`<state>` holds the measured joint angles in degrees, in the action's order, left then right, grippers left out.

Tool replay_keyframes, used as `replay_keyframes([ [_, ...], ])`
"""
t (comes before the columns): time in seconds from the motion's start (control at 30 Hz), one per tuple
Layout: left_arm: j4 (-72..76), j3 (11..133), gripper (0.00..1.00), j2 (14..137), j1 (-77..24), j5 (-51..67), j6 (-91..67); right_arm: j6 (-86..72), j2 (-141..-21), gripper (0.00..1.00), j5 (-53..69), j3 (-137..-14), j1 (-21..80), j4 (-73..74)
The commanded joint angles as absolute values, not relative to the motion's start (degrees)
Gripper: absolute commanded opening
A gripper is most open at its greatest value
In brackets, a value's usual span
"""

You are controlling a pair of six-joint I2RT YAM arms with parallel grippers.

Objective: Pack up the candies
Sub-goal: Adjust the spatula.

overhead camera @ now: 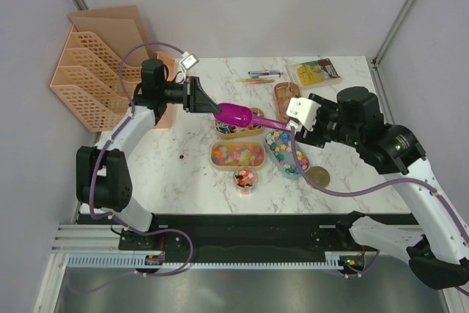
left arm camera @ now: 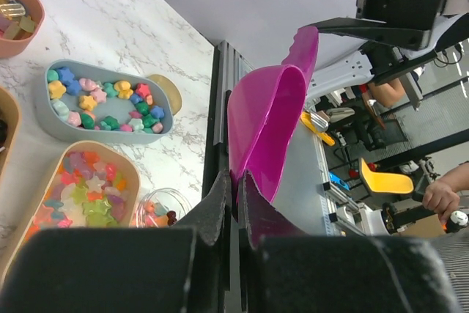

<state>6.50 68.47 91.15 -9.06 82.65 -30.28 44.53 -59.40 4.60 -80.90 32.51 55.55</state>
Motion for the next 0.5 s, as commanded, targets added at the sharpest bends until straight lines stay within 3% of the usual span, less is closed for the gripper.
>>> replay_keyframes([
  [0.0,9.7,68.5,0.02,92.1,-8.6,88.2,-33.7,48.8,-62.0,0.7,19.3,-82.9,32.4,49.2],
  [0.33,9.6,69.1,0.02,93.1,-8.2,87.2,-33.7,52.7,-66.9,0.7,26.0,-85.2,32.5,52.3],
  [0.47,8.9,69.3,0.02,93.7,-7.5,86.7,-32.9,53.7,-69.8,0.7,27.9,-91.9,32.5,60.4],
])
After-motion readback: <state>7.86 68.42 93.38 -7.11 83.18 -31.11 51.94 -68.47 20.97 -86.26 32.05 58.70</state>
